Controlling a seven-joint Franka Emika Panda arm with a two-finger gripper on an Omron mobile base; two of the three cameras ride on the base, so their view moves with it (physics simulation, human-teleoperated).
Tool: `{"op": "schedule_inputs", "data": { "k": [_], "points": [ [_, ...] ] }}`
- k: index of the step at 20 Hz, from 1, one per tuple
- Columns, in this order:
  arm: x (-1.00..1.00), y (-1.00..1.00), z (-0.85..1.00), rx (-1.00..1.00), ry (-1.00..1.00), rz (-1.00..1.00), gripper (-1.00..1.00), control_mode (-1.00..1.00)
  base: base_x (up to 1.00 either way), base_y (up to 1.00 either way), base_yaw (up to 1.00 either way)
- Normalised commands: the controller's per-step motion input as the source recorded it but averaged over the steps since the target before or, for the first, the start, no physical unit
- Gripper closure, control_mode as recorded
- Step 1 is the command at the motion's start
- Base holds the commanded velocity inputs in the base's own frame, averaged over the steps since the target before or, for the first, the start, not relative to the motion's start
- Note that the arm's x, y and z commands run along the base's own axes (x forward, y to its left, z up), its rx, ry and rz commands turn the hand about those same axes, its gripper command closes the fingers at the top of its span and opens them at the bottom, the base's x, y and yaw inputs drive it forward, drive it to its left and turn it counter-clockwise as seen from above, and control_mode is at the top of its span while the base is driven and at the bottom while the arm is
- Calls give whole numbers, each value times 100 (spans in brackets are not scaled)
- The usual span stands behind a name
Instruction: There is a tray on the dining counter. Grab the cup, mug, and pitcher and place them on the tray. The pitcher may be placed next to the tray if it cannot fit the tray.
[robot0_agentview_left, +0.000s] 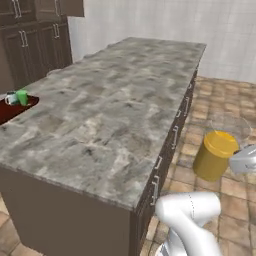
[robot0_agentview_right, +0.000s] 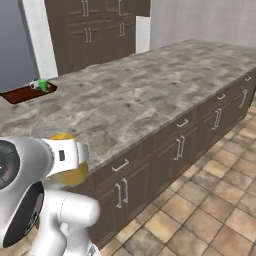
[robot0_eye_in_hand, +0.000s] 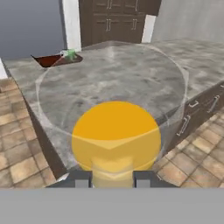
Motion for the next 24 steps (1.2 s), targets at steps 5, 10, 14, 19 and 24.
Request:
{"op": "schedule_inputs", "data": {
  "k": [5,10,14,19,24],
  "points": [
    [0,0,0,0,0,0,100,100,-82,3,-71],
    [0,0,0,0,0,0,100,100,-99,36,-30],
    [0,0,0,0,0,0,100,100,-44,99,-24],
    [0,0,0,0,0,0,100,100,11,100,-39],
    [0,0,0,0,0,0,100,100,18,100,-37]
  ]
}}
